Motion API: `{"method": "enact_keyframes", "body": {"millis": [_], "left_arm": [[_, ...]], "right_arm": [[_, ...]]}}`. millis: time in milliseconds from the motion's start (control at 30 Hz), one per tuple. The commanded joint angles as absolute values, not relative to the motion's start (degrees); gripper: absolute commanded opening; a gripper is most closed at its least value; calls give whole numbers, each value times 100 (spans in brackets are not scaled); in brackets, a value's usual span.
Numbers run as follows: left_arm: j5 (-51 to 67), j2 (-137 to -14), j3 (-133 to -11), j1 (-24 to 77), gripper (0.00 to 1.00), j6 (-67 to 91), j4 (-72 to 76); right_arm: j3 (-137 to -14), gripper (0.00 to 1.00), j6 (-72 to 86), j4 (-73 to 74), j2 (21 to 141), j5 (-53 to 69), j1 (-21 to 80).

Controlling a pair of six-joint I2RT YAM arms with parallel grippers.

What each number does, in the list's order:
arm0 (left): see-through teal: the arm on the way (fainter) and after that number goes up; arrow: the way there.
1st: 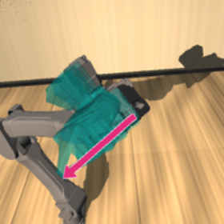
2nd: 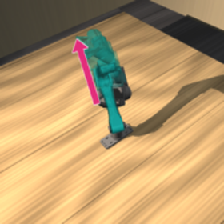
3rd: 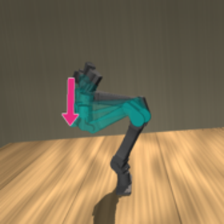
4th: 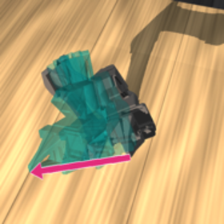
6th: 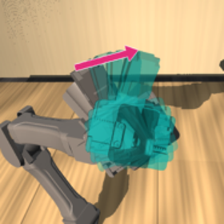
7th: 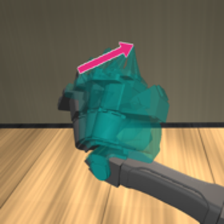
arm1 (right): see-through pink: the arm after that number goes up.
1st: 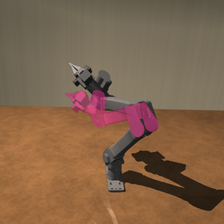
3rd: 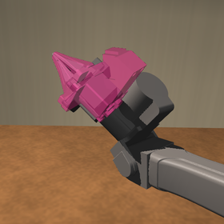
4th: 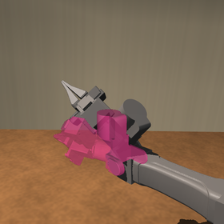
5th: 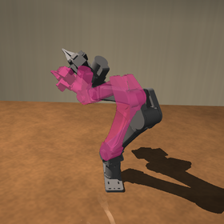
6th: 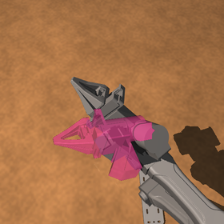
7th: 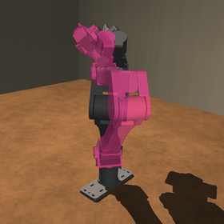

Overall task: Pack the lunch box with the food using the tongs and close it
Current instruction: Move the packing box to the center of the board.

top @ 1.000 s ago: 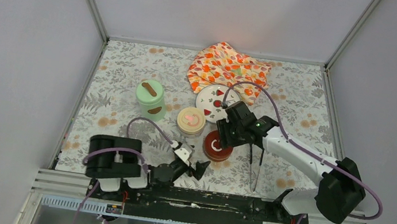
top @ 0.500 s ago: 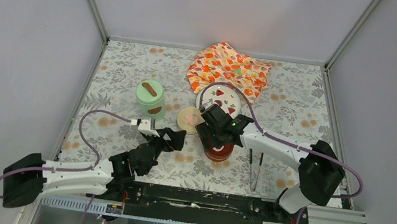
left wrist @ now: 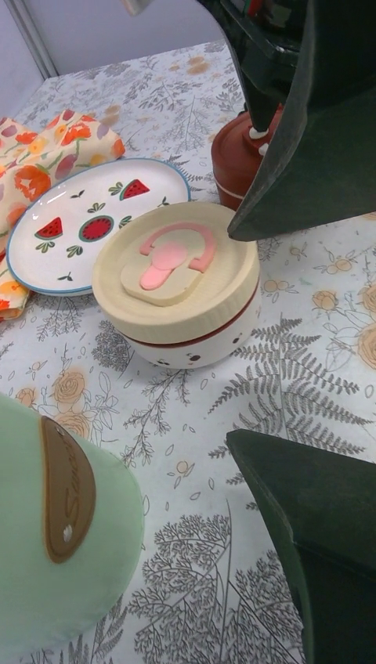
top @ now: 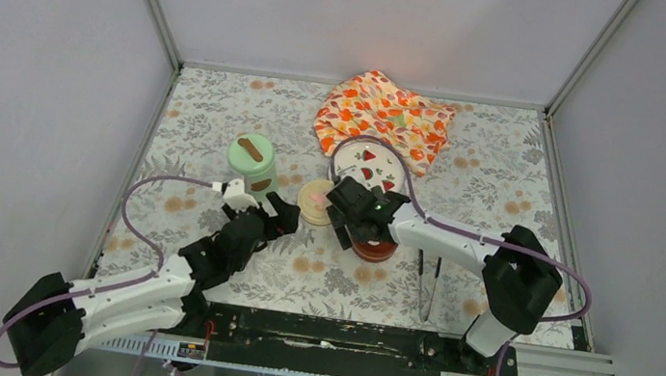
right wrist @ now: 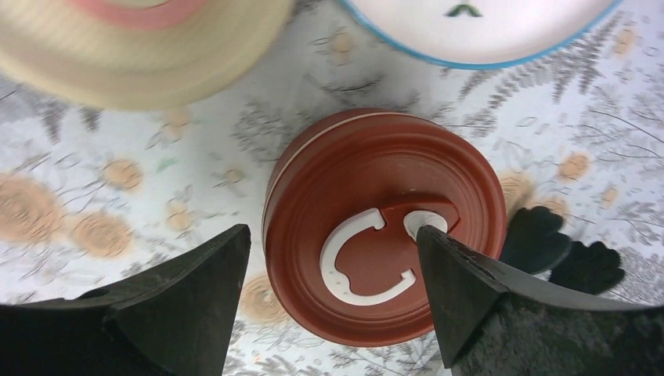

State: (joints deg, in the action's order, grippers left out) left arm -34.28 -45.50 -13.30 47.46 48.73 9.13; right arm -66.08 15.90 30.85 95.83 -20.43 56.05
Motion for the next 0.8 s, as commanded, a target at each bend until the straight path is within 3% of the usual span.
{"method": "enact_keyframes", "body": {"millis": [0, 400, 767], "left_arm": [[-2676, -5207, -1767, 4326, 98, 5088, 1107], [-1582, -7064, -2409, 3582, 79, 5216, 1555], [-564, -7848, -2895, 3472, 35, 4919, 783]], "right_arm": [[-6328, 86, 1712, 3219, 9368, -2587, 5091], [-5836, 87, 1516, 2357, 8445, -1881, 4969], [-5769, 87, 1430, 2011, 7956, -1346, 4792]]}}
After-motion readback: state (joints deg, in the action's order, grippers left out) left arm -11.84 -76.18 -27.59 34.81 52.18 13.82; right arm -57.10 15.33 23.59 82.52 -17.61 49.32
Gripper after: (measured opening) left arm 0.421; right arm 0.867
